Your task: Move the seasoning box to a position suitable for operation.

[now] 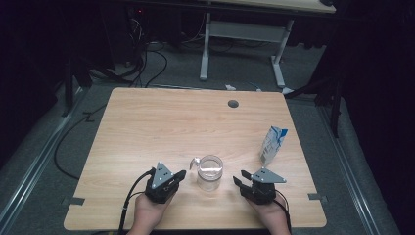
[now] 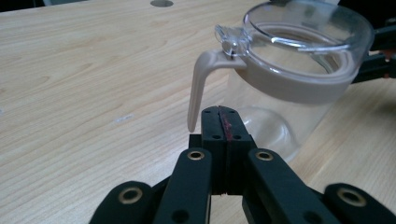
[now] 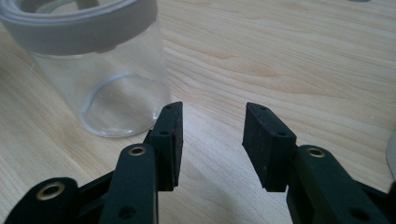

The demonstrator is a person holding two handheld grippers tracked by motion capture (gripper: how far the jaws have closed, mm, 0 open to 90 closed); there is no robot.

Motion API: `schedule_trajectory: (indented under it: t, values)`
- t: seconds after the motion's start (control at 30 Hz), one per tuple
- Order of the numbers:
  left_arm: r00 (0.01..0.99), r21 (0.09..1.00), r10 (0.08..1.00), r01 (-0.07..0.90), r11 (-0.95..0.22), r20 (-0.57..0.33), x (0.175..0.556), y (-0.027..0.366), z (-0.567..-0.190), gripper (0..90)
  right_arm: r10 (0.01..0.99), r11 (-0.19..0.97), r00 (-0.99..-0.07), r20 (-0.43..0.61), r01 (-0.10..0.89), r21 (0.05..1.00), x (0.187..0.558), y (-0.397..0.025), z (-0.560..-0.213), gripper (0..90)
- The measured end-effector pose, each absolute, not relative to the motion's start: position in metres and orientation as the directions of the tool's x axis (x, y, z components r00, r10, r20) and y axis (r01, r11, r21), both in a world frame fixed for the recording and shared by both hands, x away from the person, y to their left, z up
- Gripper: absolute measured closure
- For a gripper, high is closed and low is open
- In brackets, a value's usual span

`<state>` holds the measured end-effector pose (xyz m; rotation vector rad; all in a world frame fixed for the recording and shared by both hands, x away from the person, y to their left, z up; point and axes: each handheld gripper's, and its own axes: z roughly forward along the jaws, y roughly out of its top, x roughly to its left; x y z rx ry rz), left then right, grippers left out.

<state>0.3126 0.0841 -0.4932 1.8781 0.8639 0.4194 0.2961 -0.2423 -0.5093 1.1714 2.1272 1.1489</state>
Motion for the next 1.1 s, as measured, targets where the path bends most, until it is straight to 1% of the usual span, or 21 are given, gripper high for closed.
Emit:
schedule_trajectory:
  t: [0.1, 0.23, 0.33, 0.37, 0.4, 0.63, 0.73, 0.77, 0.8, 0.9, 0.93, 1.1]
  values:
    - [0.674, 0.892, 0.735, 0.376, -0.252, -0.077, 0.316, 0.083, -0.490, 89.9, 0.846, 0.284, -0.533, 0.007, 0.461, 0.841, 0.296, -0.243, -0.508, 58.6]
    - [0.653, 0.894, 0.751, 0.387, -0.224, -0.094, 0.326, 0.085, -0.488, 89.7, 0.851, 0.277, -0.526, 0.009, 0.463, 0.842, 0.299, -0.242, -0.506, 58.5]
    - [0.655, 0.902, 0.749, 0.378, -0.208, -0.102, 0.330, 0.082, -0.481, 89.8, 0.848, 0.280, -0.530, 0.003, 0.452, 0.847, 0.301, -0.238, -0.501, 59.3]
    - [0.655, 0.907, 0.751, 0.365, -0.211, -0.088, 0.331, 0.080, -0.478, 89.9, 0.846, 0.281, -0.534, 0.003, 0.450, 0.848, 0.304, -0.237, -0.500, 60.0]
    - [0.658, 0.910, 0.748, 0.357, -0.211, -0.085, 0.332, 0.078, -0.475, 89.9, 0.849, 0.295, -0.529, -0.017, 0.446, 0.845, 0.307, -0.234, -0.498, 60.7]
    - [0.662, 0.905, 0.744, 0.364, -0.220, -0.085, 0.341, 0.068, -0.466, 90.0, 0.859, 0.288, -0.512, -0.023, 0.446, 0.847, 0.328, -0.229, -0.486, 62.0]
    - [0.660, 0.905, 0.746, 0.367, -0.215, -0.090, 0.344, 0.064, -0.463, 90.0, 0.858, 0.283, -0.514, -0.023, 0.436, 0.854, 0.329, -0.227, -0.489, 63.1]
    - [0.659, 0.906, 0.746, 0.368, -0.208, -0.096, 0.345, 0.063, -0.462, 90.0, 0.853, 0.293, -0.521, -0.023, 0.442, 0.848, 0.329, -0.225, -0.491, 63.3]
    - [0.661, 0.906, 0.744, 0.370, -0.205, -0.101, 0.345, 0.062, -0.461, 90.0, 0.848, 0.319, -0.527, -0.046, 0.440, 0.839, 0.330, -0.223, -0.492, 63.8]
    - [0.664, 0.906, 0.742, 0.364, -0.214, -0.092, 0.345, 0.058, -0.458, 90.0, 0.844, 0.301, -0.537, -0.008, 0.460, 0.835, 0.328, -0.225, -0.495, 64.1]
    - [0.663, 0.908, 0.743, 0.361, -0.213, -0.089, 0.345, 0.057, -0.457, 90.0, 0.846, 0.301, -0.532, -0.004, 0.472, 0.829, 0.327, -0.227, -0.498, 65.4]
    - [0.667, 0.909, 0.740, 0.356, -0.219, -0.083, 0.346, 0.053, -0.455, 90.0, 0.850, 0.285, -0.526, 0.019, 0.490, 0.824, 0.327, -0.232, -0.503, 65.6]
